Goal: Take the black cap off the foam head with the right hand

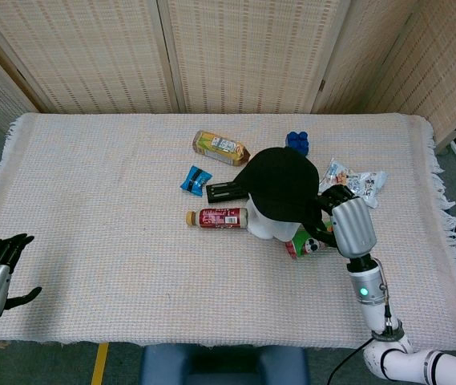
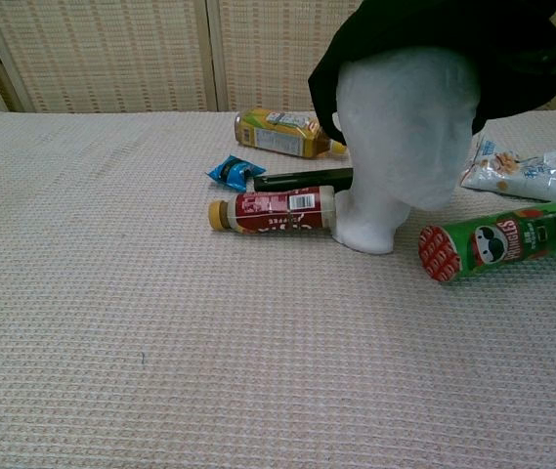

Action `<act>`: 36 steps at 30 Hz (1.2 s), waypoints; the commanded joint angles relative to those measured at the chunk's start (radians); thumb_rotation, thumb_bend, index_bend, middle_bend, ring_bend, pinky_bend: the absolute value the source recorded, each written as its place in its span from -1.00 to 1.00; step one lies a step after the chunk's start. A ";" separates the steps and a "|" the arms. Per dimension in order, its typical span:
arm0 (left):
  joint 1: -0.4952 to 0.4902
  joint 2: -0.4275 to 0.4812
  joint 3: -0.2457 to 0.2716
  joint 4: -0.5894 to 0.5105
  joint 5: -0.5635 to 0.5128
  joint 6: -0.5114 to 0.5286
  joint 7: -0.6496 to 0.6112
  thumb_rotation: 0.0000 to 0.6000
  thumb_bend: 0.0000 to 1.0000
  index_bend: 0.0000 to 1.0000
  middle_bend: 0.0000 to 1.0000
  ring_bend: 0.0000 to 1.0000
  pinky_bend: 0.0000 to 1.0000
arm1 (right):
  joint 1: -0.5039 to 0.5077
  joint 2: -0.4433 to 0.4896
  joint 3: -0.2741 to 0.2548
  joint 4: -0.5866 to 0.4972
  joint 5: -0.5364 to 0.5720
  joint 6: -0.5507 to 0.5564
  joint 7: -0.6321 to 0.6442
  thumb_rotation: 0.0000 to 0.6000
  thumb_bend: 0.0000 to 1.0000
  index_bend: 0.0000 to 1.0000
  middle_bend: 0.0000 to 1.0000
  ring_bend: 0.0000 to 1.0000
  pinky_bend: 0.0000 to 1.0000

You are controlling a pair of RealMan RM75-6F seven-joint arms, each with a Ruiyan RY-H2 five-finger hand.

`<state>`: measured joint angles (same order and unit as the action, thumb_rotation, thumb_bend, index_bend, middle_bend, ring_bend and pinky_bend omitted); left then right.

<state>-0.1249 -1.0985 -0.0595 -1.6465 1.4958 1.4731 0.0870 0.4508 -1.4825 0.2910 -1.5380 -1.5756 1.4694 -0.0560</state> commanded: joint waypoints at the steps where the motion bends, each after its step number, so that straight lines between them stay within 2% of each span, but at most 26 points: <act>1: -0.002 0.003 0.000 -0.006 -0.003 -0.004 0.001 1.00 -0.91 -0.62 -0.65 -0.63 -0.67 | 0.012 -0.020 0.010 0.042 -0.015 0.028 0.009 1.00 0.12 0.64 0.51 0.12 -0.15; 15: -0.012 0.002 -0.003 -0.008 -0.005 -0.016 0.004 1.00 -0.91 -0.62 -0.65 -0.63 -0.67 | 0.095 -0.038 0.090 0.165 0.029 0.019 -0.047 1.00 0.18 0.68 0.54 0.15 -0.15; 21: -0.012 -0.001 -0.002 -0.008 -0.007 -0.015 0.007 1.00 -0.91 -0.62 -0.65 -0.63 -0.67 | 0.108 0.009 0.118 0.211 0.073 -0.005 -0.040 1.00 0.18 0.68 0.54 0.15 -0.15; 24: -0.015 -0.004 -0.002 -0.007 -0.009 -0.020 0.012 1.00 -0.91 -0.62 -0.66 -0.63 -0.67 | 0.094 0.045 0.113 0.229 0.094 -0.016 -0.025 1.00 0.18 0.68 0.54 0.15 -0.15; 28: -0.020 -0.010 -0.001 -0.008 -0.003 -0.022 0.017 1.00 -0.91 -0.62 -0.65 -0.63 -0.67 | 0.064 0.080 0.080 0.269 0.105 -0.026 0.006 1.00 0.18 0.68 0.54 0.14 -0.15; 36: -0.023 -0.015 0.002 -0.018 0.012 -0.016 0.027 1.00 -0.91 -0.62 -0.65 -0.63 -0.67 | 0.031 0.070 0.003 0.386 0.115 -0.066 0.086 1.00 0.18 0.68 0.54 0.12 -0.15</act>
<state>-0.1482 -1.1131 -0.0581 -1.6646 1.5075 1.4570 0.1141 0.4876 -1.4060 0.3100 -1.1736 -1.4647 1.4183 0.0107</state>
